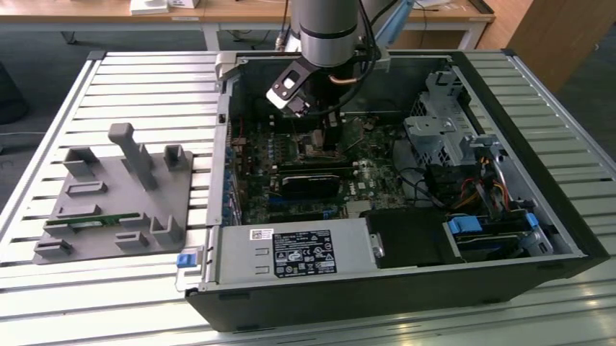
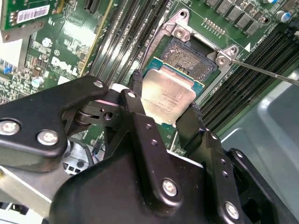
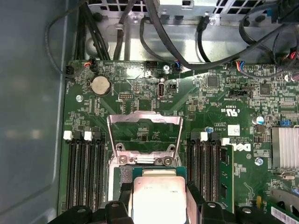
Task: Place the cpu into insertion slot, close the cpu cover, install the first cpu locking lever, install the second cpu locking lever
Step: 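Place the cpu into insertion slot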
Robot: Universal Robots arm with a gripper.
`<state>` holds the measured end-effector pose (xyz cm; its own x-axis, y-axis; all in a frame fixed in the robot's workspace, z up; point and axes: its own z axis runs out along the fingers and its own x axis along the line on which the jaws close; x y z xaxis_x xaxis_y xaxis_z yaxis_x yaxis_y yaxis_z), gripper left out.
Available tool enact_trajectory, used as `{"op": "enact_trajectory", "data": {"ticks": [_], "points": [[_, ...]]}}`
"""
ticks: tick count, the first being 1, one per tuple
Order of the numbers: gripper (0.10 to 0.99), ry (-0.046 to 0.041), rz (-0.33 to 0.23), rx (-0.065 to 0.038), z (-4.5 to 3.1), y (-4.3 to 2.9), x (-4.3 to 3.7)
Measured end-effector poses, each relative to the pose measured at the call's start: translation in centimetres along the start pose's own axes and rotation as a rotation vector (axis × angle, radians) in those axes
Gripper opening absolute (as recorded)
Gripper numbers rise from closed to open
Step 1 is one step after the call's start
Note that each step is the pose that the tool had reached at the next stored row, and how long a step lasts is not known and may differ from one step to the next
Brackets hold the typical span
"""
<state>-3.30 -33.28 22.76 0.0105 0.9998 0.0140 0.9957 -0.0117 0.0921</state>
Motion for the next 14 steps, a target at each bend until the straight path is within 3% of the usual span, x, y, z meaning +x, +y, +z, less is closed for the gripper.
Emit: {"op": "enact_trajectory", "data": {"ticks": [9,14], "points": [[0.537,0.0002,0.004,0.0,1.12,-0.43,0.39],[0.537,-0.0081,0.011,0.0,1.56,-0.73,0.87]]}}
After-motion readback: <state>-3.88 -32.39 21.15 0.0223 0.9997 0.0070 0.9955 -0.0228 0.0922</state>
